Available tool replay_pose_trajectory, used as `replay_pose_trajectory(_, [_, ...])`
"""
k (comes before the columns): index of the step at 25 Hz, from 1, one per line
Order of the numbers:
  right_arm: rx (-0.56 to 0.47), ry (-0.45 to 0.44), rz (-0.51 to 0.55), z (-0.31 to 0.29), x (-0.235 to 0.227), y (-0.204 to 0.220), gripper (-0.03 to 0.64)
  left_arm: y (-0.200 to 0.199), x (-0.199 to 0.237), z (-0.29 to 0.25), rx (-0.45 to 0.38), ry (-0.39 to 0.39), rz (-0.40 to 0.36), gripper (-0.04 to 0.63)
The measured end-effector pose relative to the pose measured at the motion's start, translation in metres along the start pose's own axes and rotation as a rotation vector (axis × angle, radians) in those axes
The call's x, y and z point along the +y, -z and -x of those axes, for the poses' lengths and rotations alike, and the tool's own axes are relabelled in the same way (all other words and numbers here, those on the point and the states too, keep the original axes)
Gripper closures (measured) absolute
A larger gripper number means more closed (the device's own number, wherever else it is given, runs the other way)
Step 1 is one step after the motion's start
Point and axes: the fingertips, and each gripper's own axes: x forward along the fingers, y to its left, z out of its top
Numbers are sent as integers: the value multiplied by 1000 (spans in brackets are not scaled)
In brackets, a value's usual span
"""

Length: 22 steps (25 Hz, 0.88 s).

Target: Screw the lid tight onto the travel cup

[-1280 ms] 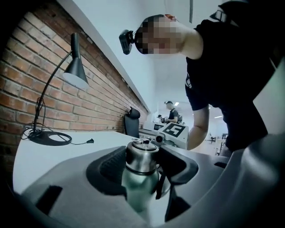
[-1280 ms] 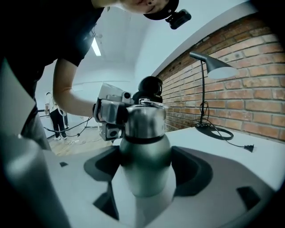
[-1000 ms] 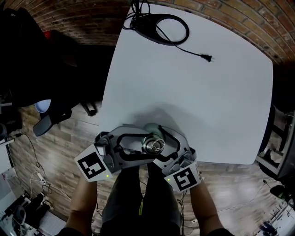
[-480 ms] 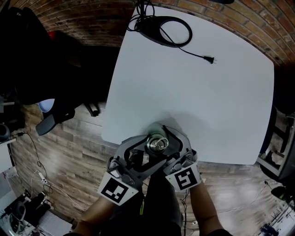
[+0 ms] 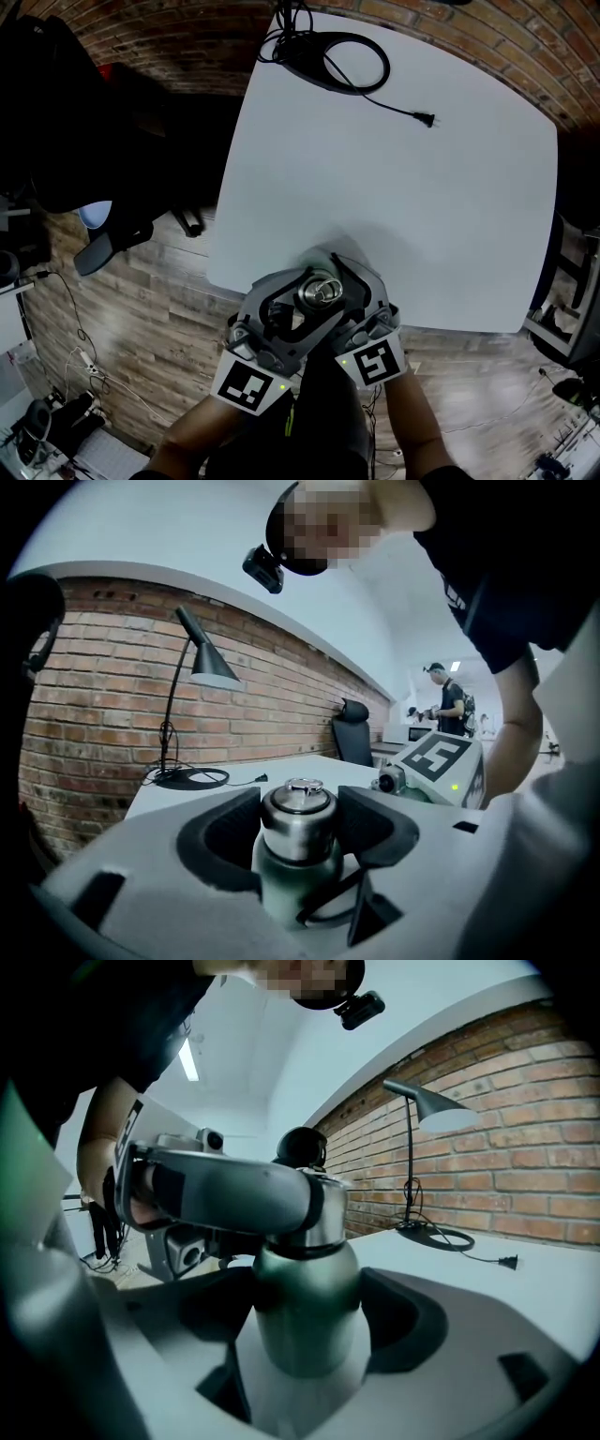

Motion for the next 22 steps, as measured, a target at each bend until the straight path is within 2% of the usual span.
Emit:
replay_pose_trajectory(6, [1,-2,-5,0,0,1,268,-1,-9,0,-1,314,-66,331])
replay_pose_trajectory(11, [2,7,-22,0,-1,2,268,8,-15,2,23,475,-32,331])
replay_pose_trajectory(15, [4,10,-20,0,0,2,268,2,-15,0,6,542,-48,328])
replay_pose_trajectory(22, [-8,15,-15,0,-1,0,270,1,-14,0,-20,535,-17,328])
